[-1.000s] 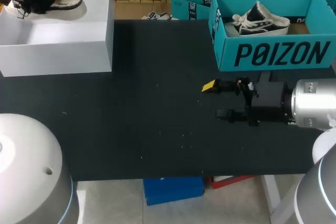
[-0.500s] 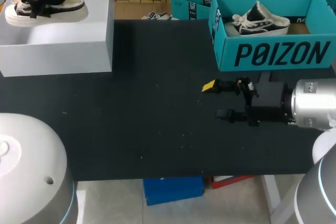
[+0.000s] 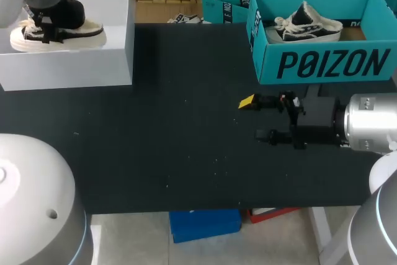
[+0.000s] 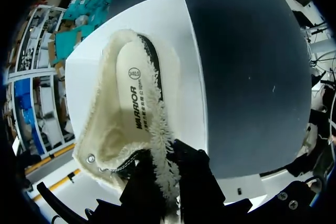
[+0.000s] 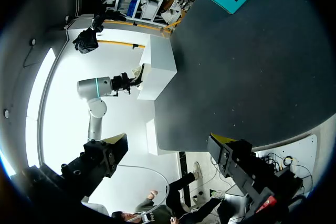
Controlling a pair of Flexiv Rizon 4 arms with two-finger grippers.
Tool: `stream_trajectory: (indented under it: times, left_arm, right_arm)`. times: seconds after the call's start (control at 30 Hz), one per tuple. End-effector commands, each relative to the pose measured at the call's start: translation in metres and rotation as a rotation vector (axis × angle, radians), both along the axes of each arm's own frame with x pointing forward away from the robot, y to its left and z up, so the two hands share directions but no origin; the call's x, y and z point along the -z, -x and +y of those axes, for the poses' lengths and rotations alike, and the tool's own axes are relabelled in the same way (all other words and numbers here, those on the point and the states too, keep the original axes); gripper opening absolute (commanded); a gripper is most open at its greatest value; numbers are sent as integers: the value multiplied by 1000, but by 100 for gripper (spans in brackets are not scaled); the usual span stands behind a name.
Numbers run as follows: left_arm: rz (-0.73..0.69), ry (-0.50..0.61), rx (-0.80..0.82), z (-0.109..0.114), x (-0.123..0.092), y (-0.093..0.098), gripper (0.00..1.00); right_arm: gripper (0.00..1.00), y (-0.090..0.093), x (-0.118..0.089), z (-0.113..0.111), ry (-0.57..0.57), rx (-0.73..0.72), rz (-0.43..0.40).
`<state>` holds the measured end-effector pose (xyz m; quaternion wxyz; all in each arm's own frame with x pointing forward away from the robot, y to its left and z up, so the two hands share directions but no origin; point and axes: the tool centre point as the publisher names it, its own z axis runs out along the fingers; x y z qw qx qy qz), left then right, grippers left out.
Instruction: Take the shoe out of the shoebox, open the shoe tongue, remove and reinsert the insole, then place the shoe into the shoebox
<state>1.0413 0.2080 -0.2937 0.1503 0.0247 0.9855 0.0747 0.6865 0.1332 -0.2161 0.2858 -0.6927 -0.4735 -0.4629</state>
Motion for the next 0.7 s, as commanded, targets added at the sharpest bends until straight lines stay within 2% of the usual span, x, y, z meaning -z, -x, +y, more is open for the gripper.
stream_trajectory:
  times: [0.03,0.7]
  left_arm:
    - [7,-3,-2,2,14,-3,0]
    - [87,-31,-17,7,56,-9,0]
  right_arm:
    - [100,0,0,1,1,1,0]
    - [100,0,0,1,1,1,0]
